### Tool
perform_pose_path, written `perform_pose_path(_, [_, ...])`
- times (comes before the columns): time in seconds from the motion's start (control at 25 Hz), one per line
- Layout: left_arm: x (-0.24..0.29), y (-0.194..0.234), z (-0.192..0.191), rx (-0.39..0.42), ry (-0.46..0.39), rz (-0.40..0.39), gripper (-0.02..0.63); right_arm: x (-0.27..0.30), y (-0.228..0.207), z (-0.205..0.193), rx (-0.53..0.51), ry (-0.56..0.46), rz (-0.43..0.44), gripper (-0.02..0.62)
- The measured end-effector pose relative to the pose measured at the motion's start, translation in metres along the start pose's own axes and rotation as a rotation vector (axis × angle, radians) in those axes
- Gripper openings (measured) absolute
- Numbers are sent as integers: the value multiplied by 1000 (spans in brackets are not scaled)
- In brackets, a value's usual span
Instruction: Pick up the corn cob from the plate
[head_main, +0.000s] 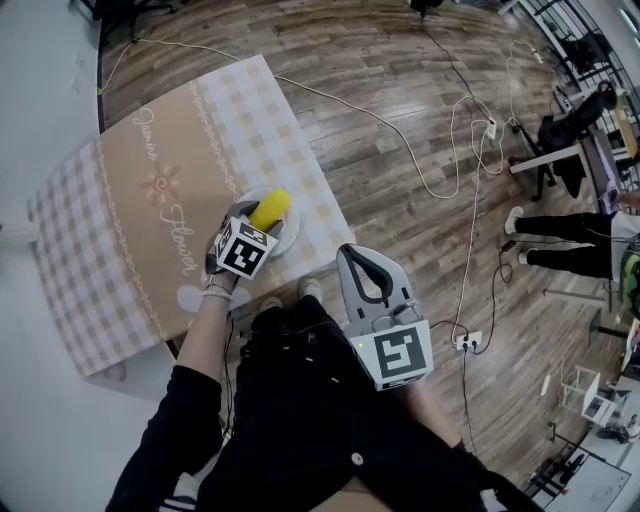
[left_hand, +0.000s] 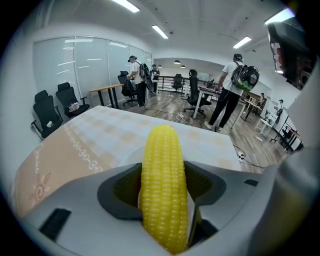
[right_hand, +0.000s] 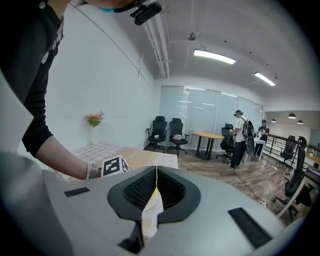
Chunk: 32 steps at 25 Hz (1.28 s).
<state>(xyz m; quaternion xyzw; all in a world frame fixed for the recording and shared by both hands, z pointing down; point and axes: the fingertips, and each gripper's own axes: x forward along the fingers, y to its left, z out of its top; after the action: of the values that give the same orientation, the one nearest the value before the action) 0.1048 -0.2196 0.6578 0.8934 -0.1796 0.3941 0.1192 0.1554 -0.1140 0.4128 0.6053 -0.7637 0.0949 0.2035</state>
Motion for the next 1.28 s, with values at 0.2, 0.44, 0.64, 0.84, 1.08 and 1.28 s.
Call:
perform_pose_path(0.2, [-5, 1, -1, -6, -3, 25, 259, 1, 1, 2, -7, -5, 8, 41])
perform_pose_path(0.44, [-15, 4, 4, -27, -33, 33, 259, 3, 4, 4, -13, -14, 26, 41])
perform_pose_path(0.64, [-24, 4, 2, -44, -36, 36, 259, 5, 8, 10, -22, -29, 43, 41])
perform_pose_path(0.84, [-35, 0, 3, -68, -62, 41, 259, 5, 12, 15, -40, -42, 60, 41])
perform_pose_path(1.08, [-48, -6, 8, -83, -95, 44, 259, 7, 13, 24, -58, -65, 76, 41])
perform_pose_path(1.28, [-61, -9, 16, -74, -121, 60, 259, 9, 13, 30, -74, -85, 86, 41])
